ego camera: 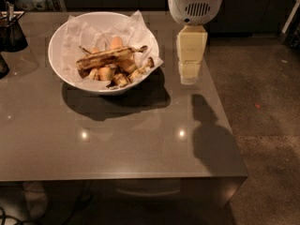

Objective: Pick banana from white bowl

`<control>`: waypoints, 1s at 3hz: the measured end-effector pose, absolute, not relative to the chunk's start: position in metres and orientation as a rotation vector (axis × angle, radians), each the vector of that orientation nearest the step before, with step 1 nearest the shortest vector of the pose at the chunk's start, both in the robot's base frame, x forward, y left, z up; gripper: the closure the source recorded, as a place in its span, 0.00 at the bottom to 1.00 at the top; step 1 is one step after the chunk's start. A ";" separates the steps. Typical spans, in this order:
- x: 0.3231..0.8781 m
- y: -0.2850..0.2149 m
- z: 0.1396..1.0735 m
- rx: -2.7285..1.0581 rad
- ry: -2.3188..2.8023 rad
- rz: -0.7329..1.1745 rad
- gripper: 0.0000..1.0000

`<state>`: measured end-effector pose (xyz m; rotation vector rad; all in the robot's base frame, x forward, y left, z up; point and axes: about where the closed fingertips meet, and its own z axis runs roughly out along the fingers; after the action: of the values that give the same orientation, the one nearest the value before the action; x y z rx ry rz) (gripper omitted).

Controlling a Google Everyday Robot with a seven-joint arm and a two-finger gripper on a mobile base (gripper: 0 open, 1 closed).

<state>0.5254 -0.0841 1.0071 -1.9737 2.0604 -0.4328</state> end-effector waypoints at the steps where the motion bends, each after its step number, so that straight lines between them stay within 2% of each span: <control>1: 0.528 -0.083 1.011 -1.957 2.031 -0.426 0.00; 3: 0.548 -0.042 1.021 -2.073 1.906 -0.374 0.00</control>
Offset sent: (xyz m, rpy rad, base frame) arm 0.0166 0.0474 0.0118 0.0113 0.0271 0.1348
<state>0.5484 -0.0420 1.0209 -2.0731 1.9063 -0.3741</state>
